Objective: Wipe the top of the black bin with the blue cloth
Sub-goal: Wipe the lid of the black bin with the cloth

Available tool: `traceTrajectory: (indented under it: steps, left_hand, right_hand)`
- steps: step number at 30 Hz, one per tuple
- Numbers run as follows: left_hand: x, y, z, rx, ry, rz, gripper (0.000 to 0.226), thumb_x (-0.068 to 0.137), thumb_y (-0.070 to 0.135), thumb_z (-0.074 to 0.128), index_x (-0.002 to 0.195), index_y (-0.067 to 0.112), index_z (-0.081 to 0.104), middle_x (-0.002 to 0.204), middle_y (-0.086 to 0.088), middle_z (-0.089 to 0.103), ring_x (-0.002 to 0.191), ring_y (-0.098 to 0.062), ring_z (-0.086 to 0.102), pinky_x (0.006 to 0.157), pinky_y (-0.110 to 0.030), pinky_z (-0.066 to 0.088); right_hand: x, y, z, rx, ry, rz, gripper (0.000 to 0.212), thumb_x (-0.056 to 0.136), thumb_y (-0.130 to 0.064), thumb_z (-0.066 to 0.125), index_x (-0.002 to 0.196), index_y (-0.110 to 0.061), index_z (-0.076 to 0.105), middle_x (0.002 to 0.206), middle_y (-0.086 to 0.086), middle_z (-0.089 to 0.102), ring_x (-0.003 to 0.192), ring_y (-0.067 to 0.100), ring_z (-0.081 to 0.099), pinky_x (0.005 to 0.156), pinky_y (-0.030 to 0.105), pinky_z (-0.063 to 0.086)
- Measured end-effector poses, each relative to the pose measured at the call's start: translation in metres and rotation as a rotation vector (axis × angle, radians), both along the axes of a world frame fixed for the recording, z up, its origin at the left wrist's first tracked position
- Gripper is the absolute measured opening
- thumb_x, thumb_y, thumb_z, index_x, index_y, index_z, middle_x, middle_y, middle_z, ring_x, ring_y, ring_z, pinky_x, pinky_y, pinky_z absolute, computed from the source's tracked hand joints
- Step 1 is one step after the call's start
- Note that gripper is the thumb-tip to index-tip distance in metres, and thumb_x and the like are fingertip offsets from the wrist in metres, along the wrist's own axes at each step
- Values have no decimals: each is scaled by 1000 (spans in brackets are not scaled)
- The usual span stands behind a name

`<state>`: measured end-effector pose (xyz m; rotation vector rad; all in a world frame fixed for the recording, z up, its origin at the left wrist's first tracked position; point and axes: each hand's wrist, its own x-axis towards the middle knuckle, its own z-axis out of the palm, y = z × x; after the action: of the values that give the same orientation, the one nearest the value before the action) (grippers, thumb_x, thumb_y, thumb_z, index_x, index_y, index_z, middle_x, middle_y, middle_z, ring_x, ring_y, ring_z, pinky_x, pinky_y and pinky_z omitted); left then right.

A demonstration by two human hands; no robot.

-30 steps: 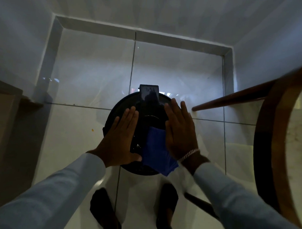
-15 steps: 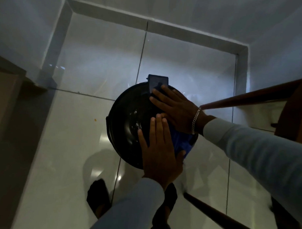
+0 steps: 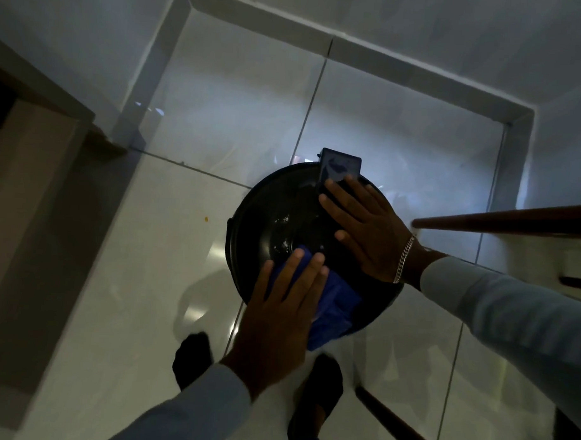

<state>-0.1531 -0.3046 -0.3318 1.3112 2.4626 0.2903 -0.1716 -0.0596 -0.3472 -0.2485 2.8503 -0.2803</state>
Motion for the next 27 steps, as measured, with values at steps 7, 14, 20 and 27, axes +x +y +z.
traceTrajectory:
  steps: [7,14,20,27]
  left_hand:
    - [-41,8,10,399,-90,223,52,97,26,34,144,6,22,154,-14,24,145,-34,14,110,-59,32]
    - [-64,28,16,349,96,292,65,90,14,47,145,6,13,154,-14,12,144,-34,7,117,-57,8]
    - [-7,27,19,471,-5,326,73,92,37,39,148,3,7,159,-16,0,146,-38,7,117,-59,5]
    - [-47,48,-4,54,48,365,68,94,44,33,148,7,17,158,-15,17,147,-32,7,114,-61,12]
  right_hand:
    - [0,1,-4,-8,21,-3,57,97,-45,17,150,-26,6,160,-2,3,149,25,-5,121,44,2]
    - [1,2,-5,-47,69,-5,56,98,-41,22,150,-24,13,160,1,11,149,26,1,120,50,11]
    - [1,3,-6,-75,98,-8,56,98,-40,25,150,-23,15,161,2,14,149,27,4,119,52,14]
    - [1,3,-8,-86,147,-12,56,97,-39,28,149,-22,17,160,3,17,148,28,7,118,52,17]
